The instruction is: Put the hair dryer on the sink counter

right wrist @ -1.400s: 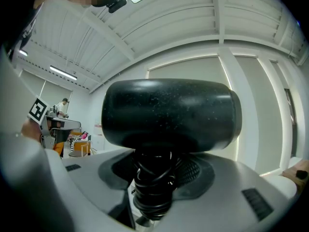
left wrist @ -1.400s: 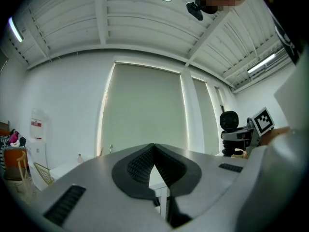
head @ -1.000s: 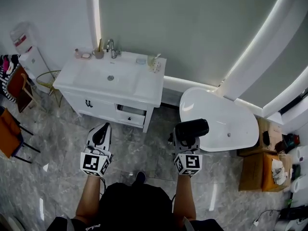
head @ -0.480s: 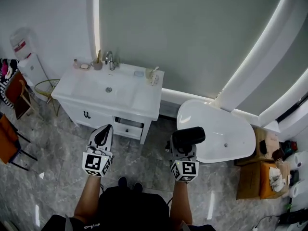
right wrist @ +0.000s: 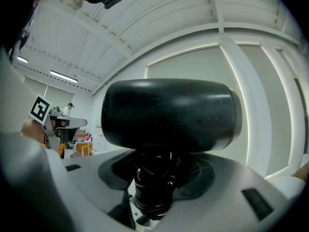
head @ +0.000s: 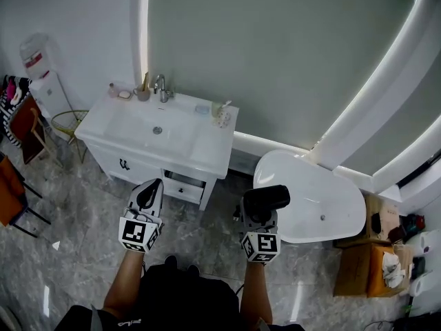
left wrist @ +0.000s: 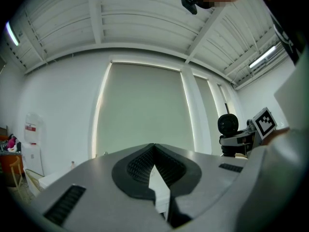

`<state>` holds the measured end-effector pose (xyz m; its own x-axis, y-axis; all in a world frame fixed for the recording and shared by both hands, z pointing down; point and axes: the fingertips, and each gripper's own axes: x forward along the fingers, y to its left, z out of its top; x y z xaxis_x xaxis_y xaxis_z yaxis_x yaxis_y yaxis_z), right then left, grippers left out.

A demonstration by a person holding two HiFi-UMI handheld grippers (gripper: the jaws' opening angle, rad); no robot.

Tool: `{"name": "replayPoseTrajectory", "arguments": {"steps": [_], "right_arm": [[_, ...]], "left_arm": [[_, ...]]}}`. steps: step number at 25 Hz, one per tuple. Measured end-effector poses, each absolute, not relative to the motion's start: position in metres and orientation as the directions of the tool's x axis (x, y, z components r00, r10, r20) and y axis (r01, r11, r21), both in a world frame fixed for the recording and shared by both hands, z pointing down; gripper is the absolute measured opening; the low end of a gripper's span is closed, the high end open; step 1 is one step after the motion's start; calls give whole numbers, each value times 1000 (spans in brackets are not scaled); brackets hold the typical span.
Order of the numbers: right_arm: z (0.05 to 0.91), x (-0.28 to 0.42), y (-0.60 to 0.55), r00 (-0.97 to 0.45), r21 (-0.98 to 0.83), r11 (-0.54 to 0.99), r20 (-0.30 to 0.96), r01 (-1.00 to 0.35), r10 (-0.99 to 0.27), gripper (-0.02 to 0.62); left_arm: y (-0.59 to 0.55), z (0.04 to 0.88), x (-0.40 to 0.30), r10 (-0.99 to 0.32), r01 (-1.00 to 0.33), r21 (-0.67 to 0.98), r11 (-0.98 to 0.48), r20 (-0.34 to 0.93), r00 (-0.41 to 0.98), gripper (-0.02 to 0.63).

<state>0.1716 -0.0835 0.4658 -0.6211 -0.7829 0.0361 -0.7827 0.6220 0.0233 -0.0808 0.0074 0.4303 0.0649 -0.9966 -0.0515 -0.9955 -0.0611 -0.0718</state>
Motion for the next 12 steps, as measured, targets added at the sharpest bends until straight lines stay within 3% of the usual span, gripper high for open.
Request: {"name": "replayPoseTrajectory", "arguments": {"steps": [12], "right_arm": [[487,168,-97,-675,22,677,58,-735,-735,212]], "left_arm": [[6,464,-71,-1000,-999,-39,-5,-27,6,23]]}}
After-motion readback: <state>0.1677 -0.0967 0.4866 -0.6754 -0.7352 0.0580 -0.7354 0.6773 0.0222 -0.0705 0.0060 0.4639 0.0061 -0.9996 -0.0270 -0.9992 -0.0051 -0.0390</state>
